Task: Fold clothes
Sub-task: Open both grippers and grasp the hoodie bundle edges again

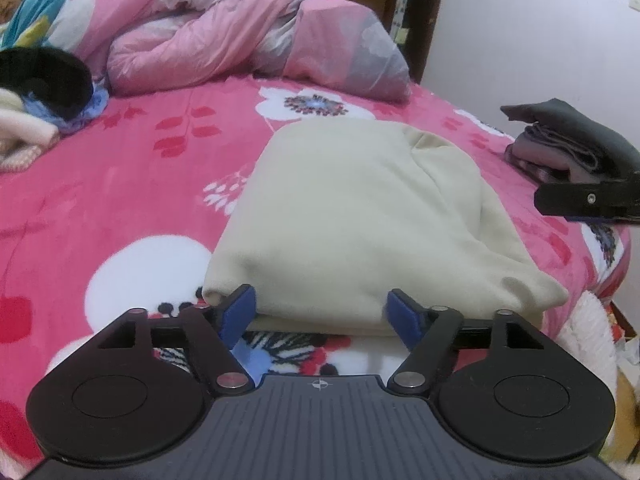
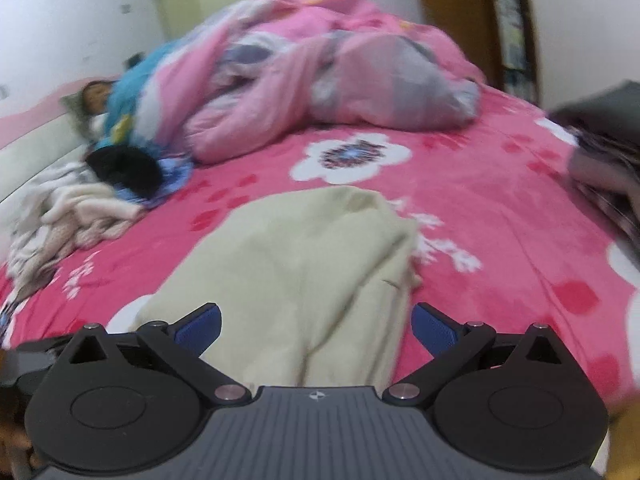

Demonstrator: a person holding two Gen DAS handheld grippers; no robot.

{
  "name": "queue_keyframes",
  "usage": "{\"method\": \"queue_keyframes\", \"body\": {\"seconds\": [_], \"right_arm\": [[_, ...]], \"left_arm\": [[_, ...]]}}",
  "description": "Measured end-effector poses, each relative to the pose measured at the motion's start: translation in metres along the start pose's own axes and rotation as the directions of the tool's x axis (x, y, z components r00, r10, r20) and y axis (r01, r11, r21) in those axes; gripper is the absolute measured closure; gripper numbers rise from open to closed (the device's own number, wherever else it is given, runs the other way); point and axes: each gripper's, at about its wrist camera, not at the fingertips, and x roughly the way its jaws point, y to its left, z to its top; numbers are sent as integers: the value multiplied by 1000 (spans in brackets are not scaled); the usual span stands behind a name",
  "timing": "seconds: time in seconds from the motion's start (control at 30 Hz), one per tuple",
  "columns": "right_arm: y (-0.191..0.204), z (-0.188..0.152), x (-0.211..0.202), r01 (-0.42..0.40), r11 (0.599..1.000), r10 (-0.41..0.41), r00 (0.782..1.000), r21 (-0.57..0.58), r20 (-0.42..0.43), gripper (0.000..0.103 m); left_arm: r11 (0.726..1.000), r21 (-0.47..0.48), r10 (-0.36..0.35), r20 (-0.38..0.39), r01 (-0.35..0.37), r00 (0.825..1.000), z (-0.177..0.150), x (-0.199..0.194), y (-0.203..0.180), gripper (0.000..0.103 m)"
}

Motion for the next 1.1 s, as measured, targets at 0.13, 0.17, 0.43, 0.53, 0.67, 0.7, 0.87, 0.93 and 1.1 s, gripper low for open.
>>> {"method": "queue_keyframes", "body": {"seconds": [0.13, 0.17, 0.43, 0.53, 0.67, 0.7, 0.87, 0.93, 1.1], "right_arm": [[3, 6, 0, 90, 995, -90, 996, -49, 1, 0], [6, 7, 0, 114, 991, -114, 994, -76, 4, 0], [26, 7, -1, 114, 961, -80, 987, -251, 141, 0], [29, 9, -3, 79, 962, -34, 985, -263, 170, 0], [30, 8, -6, 3, 963, 47, 982, -269, 181, 1], [31, 6, -7, -9, 959, 61, 982, -283, 178, 3], [40, -11, -2, -23, 928, 77, 988, -372, 131, 45], [40, -18, 1, -53, 925, 95, 991, -376, 95, 54], [35, -33, 4, -88, 923, 112, 993, -376, 44, 67]], "left_arm": [[995, -4, 100, -34, -100, 994, 11, -3, -7, 4], [993, 9, 121, -29, -121, 992, 13, -4, -10, 2], [971, 25, 239, -128, -238, 963, 25, 13, -15, 0], [970, 22, 244, -143, -243, 959, 25, 16, -14, 0], [967, 31, 254, -153, -253, 955, 25, 17, -15, 0], [966, 32, 257, -155, -255, 954, 25, 17, -15, 0], [962, 48, 273, -155, -269, 949, 26, 19, -19, 0], [961, 51, 278, -153, -274, 948, 25, 19, -20, 0], [956, 59, 292, -149, -286, 945, 25, 19, -23, 0]]}}
